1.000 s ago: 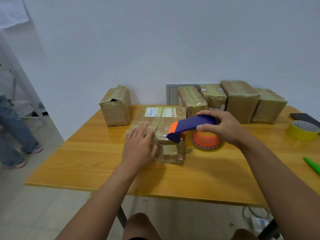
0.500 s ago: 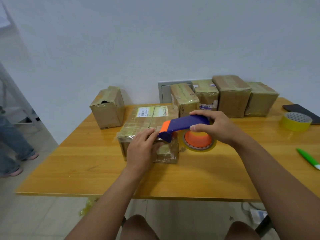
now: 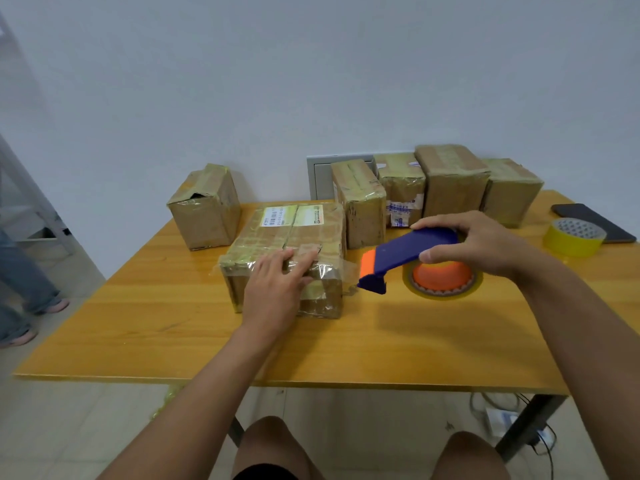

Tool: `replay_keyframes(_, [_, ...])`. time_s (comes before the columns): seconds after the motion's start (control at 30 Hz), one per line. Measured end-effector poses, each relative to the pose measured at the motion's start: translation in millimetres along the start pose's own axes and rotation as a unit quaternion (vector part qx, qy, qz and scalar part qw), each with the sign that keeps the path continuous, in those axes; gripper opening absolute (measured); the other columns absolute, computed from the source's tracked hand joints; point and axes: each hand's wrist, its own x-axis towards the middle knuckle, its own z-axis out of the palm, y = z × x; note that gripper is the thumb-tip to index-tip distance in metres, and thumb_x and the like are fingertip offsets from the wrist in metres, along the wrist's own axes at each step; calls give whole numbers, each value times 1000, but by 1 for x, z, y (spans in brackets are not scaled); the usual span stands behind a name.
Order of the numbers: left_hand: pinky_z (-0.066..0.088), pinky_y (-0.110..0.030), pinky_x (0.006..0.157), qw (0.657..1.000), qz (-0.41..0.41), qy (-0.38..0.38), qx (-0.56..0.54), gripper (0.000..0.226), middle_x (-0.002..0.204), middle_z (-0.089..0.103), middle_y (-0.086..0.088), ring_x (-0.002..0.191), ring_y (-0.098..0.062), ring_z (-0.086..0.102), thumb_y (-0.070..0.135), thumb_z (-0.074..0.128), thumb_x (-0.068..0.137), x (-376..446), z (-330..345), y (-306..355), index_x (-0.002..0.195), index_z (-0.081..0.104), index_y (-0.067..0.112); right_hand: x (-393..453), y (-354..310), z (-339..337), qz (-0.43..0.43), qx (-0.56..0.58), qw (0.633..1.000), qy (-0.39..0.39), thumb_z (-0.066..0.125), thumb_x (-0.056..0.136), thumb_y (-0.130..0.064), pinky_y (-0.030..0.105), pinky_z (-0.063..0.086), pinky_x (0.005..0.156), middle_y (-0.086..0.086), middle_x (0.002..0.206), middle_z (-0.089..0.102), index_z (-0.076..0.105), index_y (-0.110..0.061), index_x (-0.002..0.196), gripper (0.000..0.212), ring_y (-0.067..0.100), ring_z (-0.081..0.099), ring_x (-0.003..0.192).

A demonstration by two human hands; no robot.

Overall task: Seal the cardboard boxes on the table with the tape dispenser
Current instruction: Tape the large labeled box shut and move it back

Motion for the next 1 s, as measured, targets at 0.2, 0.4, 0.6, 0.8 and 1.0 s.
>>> replay_keyframes(0.2, [49, -46, 91, 998, -18, -58, 6, 41, 123, 61, -17, 113, -36, 57, 30, 70, 89, 3, -10, 6, 128, 60, 31, 31, -18, 17, -2, -64, 997, -33, 76, 79, -44, 28, 46, 77, -21, 102, 60, 66, -40, 109, 32, 9, 59, 93])
replay_keyframes(0.4, [47, -43, 92, 996, -38, -75, -24, 39, 124, 60, -16, 114, -35, 55, 30, 68, 90, 4, -15, 7, 128, 61, 31, 34, -35, 10, 27, -192, 980, -53, 75, 78, -49, 27, 46, 74, -8, 110, 57, 66, -32, 117, 44, 14, 55, 95])
replay_keyframes(0.6, [25, -38, 109, 978, -88, -163, -100, 55, 143, 40, -2, 131, -21, 30, 49, 43, 84, 9, -26, 9, 137, 49, 40, 17, -17, 9, 29, -181, 978, 98, 76, 78, -48, 27, 43, 74, 1, 118, 63, 65, -26, 121, 50, 17, 55, 96])
replay_keyframes(0.8, [32, -38, 102, 971, -141, -141, -131, 51, 135, 50, 1, 127, -18, 38, 61, 31, 98, 30, -33, 27, 122, 66, 32, 21, -28, 13, 26, -87, 958, 274, 76, 75, -52, 22, 39, 81, -1, 121, 63, 63, -22, 125, 59, 12, 53, 100])
replay_keyframes(1.0, [43, -33, 85, 979, -149, -89, -107, 42, 100, 55, 7, 96, -17, 49, 62, 49, 91, 33, -11, 51, 94, 59, 22, 35, -50, 41, -13, -16, 947, 321, 78, 79, -41, 10, 39, 75, -7, 109, 59, 63, -20, 124, 52, 12, 55, 97])
